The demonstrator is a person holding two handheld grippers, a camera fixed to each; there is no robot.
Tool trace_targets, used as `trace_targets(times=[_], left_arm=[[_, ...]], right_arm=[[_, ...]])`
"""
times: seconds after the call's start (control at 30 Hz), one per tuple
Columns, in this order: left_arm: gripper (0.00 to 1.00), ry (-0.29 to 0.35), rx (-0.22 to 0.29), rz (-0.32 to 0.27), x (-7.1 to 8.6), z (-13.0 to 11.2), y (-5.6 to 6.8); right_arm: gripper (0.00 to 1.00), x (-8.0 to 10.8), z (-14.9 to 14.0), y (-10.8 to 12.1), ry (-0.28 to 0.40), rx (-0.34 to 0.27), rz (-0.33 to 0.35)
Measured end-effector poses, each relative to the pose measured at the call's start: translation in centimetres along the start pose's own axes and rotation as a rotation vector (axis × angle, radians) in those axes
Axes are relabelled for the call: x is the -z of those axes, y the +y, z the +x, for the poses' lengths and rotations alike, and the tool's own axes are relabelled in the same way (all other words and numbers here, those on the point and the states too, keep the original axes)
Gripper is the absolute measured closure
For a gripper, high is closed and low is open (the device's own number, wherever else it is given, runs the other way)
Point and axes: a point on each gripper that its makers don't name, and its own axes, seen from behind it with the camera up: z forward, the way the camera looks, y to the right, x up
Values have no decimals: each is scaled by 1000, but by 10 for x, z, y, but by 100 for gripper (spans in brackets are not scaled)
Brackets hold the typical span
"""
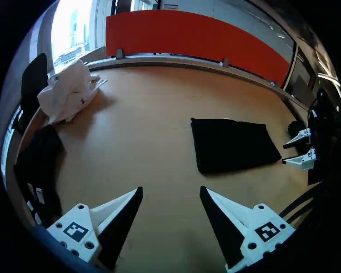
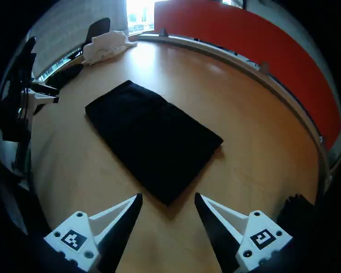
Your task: Fold towel
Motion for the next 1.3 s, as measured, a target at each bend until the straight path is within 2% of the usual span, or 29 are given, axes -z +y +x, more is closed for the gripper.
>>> trace_targets(times=[0.17,0.43,0.7,1.0,1.17,1.3], left_arm=[[7,-4,1,1,0,-3,-1],[7,-5,2,2,2,-5,-3],[7,-8,1,4,3,-8,-6],[7,-10,-1,3,3,-10,-6],[7,-8,0,2,3,-9,-6],[7,-10,1,4,3,-9,-7]], right_arm=[[24,-2,-7,-2,-25,15,9],[35,-4,-9,-2,-38,10,20],[54,-7,-14,-1,-57,0,32],[65,-7,-13,-2,-61,-2,42],[78,-8,-14,-3,-66,3,54],[94,-10,-15,-2,-68,9,49]])
